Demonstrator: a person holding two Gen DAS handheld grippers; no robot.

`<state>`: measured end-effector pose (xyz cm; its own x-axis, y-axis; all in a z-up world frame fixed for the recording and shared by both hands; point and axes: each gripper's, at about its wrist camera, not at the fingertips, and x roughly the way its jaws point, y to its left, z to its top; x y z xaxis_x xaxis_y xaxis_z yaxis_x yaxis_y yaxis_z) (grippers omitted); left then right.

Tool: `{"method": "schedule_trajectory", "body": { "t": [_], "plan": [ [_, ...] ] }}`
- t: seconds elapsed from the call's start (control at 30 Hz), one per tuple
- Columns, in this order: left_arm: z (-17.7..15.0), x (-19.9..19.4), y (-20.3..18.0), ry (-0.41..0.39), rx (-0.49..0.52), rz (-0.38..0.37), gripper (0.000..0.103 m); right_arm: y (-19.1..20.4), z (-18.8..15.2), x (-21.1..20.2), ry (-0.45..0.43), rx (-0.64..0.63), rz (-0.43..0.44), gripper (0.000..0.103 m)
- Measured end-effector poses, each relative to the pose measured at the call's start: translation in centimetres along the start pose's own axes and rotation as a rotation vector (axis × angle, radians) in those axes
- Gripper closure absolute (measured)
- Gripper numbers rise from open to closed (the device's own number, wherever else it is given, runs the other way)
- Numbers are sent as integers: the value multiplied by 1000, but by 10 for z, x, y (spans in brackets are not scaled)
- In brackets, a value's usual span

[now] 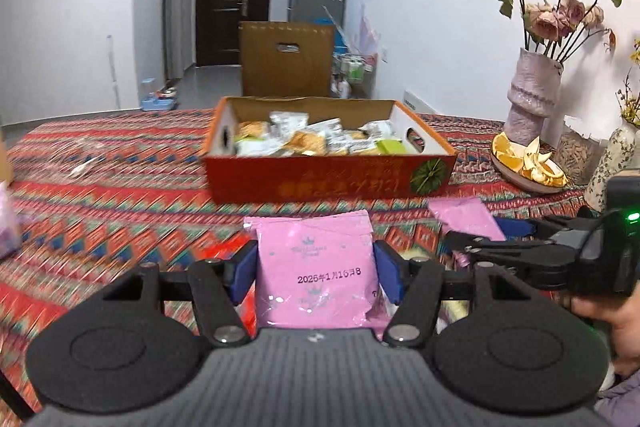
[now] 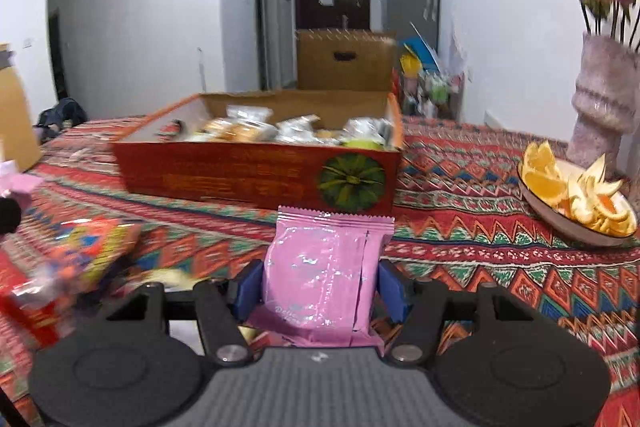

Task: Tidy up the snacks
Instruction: 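Lift both pink packets and carry them over the cardboard box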

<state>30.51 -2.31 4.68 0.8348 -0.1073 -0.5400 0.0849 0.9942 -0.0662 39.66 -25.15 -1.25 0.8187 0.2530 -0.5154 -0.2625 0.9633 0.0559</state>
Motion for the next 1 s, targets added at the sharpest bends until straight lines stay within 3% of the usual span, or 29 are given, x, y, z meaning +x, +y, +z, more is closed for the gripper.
{"method": "schedule_trajectory", "body": {
  "t": [0.17,0.53,1.0],
  "plan": [
    [-36,-29,11,41,-46,-10,41,30,-23,-62,-14,35,85,42],
    [-86,-71,19,68,-83,-42,41,77,-89,-162,41,19,54,42],
    [-92,-90,22,29,-93,-45,41,76,-97,-178,38,27,28,42]
  ]
}}
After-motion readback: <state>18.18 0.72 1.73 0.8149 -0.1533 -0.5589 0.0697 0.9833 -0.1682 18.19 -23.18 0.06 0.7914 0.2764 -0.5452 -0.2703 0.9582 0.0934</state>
